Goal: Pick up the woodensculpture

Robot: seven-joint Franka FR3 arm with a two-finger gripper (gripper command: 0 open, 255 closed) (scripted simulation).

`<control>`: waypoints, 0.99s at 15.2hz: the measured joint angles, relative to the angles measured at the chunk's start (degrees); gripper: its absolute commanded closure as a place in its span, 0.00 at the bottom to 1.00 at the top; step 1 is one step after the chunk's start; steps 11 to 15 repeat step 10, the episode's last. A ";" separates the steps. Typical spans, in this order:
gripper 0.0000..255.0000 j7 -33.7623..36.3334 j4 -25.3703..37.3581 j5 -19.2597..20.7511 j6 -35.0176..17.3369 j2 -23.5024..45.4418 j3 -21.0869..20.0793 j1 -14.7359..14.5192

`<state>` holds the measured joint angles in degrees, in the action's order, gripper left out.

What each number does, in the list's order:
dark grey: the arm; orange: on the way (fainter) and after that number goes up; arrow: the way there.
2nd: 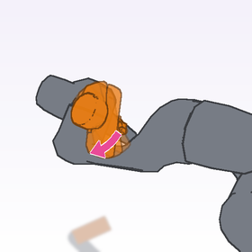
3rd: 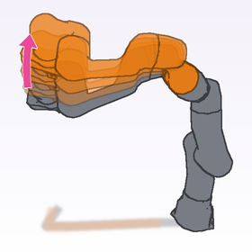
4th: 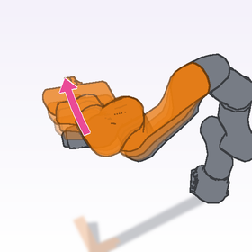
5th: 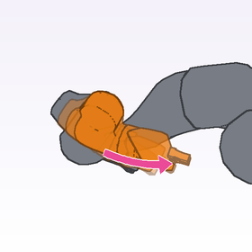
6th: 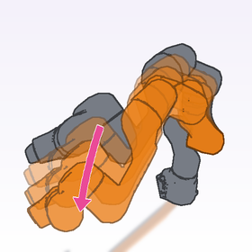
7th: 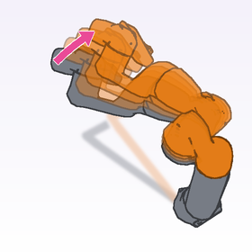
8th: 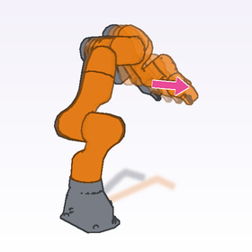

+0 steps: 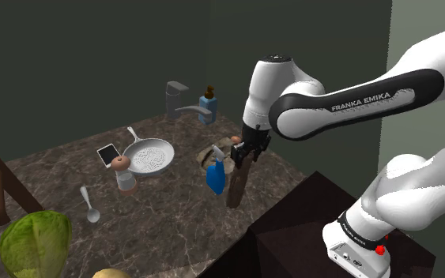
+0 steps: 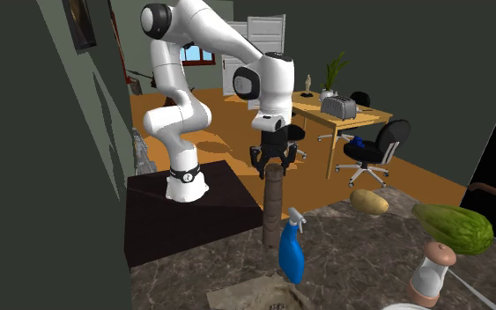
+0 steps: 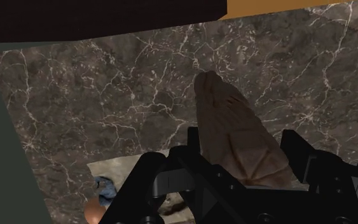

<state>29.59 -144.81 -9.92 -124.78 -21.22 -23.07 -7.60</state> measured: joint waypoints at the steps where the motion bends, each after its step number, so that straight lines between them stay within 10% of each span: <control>1: 1.00 -0.08 0.34 -0.10 0.94 -0.61 0.16 -0.08; 15: 1.00 -0.37 4.87 -0.05 8.33 -3.53 1.31 -0.13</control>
